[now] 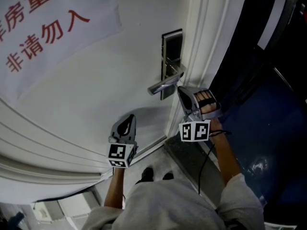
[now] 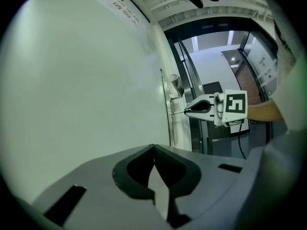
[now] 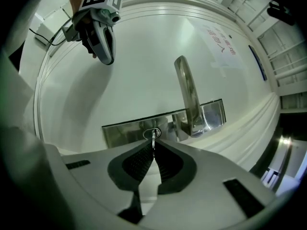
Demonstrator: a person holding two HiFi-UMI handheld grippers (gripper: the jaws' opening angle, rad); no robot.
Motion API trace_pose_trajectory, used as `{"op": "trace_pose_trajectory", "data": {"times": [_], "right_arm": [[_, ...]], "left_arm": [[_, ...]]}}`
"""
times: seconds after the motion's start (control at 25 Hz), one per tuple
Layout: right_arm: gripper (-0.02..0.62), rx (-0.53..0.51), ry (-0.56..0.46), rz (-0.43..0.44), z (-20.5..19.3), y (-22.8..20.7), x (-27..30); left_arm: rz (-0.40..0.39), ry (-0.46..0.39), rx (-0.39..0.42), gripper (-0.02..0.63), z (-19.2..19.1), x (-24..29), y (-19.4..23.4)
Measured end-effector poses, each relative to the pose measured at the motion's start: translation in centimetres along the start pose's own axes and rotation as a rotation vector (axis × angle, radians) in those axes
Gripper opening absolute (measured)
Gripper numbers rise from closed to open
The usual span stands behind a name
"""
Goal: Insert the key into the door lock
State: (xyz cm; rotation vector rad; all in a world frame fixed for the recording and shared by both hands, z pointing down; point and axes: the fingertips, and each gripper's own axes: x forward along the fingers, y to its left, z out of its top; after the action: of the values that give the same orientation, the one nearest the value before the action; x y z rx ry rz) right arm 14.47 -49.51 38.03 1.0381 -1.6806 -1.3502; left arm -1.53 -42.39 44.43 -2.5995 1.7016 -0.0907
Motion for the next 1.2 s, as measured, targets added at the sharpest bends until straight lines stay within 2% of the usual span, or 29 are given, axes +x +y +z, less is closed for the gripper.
{"op": "trace_pose_trajectory", "data": {"times": [0.72, 1.2], "right_arm": [[0.029, -0.105, 0.033, 0.022, 0.3, -0.1, 1.5], [0.029, -0.113, 0.046, 0.005, 0.4, -0.1, 3.5]], "left_arm": [[-0.021, -0.002, -0.011, 0.018, -0.1, 0.5, 0.0], [-0.009, 0.005, -0.015, 0.018, -0.3, -0.2, 1.0]]}}
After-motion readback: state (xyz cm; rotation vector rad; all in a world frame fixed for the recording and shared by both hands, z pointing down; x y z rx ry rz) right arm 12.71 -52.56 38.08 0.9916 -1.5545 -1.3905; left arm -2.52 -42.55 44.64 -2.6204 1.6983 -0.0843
